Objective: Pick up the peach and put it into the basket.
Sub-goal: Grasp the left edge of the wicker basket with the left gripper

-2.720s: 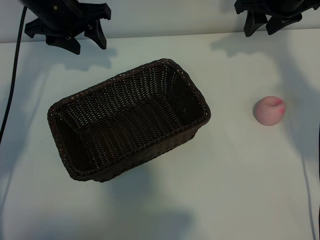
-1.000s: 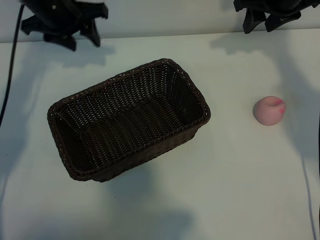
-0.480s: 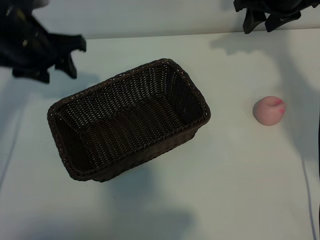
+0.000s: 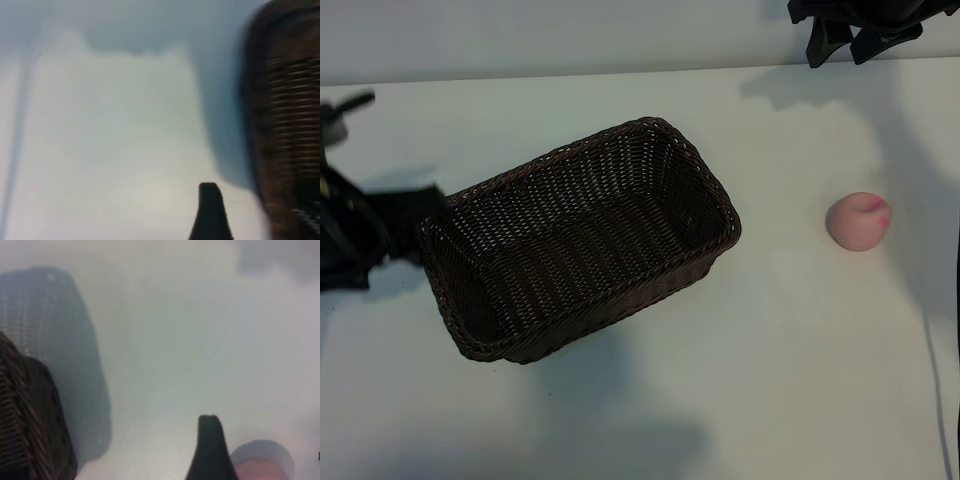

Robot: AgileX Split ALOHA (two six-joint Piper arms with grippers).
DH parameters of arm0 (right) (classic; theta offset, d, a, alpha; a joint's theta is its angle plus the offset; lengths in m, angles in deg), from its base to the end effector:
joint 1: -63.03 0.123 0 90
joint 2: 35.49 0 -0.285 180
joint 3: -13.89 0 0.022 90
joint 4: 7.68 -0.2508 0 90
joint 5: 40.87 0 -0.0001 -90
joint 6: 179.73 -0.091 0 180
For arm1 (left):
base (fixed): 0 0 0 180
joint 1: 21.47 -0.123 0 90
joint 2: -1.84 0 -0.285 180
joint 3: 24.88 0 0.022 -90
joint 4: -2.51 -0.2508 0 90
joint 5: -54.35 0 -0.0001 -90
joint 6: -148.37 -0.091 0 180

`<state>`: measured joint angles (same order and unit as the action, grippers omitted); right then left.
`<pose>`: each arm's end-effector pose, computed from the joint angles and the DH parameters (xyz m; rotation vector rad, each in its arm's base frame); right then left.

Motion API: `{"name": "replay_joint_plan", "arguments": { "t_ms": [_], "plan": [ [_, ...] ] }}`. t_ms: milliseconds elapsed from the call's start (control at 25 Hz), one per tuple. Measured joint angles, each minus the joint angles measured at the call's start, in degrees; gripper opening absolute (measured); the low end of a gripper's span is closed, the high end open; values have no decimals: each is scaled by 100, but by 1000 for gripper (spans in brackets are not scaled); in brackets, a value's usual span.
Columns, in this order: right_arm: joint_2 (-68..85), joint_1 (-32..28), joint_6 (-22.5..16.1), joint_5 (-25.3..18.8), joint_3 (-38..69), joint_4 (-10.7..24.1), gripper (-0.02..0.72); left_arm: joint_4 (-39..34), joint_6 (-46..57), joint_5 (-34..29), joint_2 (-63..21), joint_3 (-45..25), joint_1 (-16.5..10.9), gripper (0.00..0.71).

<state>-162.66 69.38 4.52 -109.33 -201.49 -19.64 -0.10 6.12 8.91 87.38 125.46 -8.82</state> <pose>0.4495 0.0677 0.2804 -0.1977 2.7796 0.2989 0.2390 -0.0506 0.2344 -0.5755 2.7563 -0.1562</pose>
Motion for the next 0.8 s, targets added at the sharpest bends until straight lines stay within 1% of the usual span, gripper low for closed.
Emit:
{"name": "replay_joint_plan", "arguments": {
  "t_ms": [80,160,280,360,440,600,680,800],
  "plan": [
    [0,0,0,0,0,0,503,-214,311,292,51,-257,0,526],
    [0,0,0,0,0,0,503,-350,520,577,160,-365,0,526],
    [0,0,0,-6,0,0,503,-323,594,1058,381,-365,0,526],
    [0,0,0,-17,0,0,503,-211,545,1217,440,-365,0,525],
    [0,0,0,-18,0,0,503,-67,418,1361,467,-365,0,525],
    [0,0,0,-18,0,0,503,568,-137,1581,437,-365,0,525],
    [0,0,0,-18,0,0,503,916,-439,1582,359,-365,0,525],
    [0,0,0,-21,0,0,503,1206,-727,1558,245,-365,0,525]
  ]
}}
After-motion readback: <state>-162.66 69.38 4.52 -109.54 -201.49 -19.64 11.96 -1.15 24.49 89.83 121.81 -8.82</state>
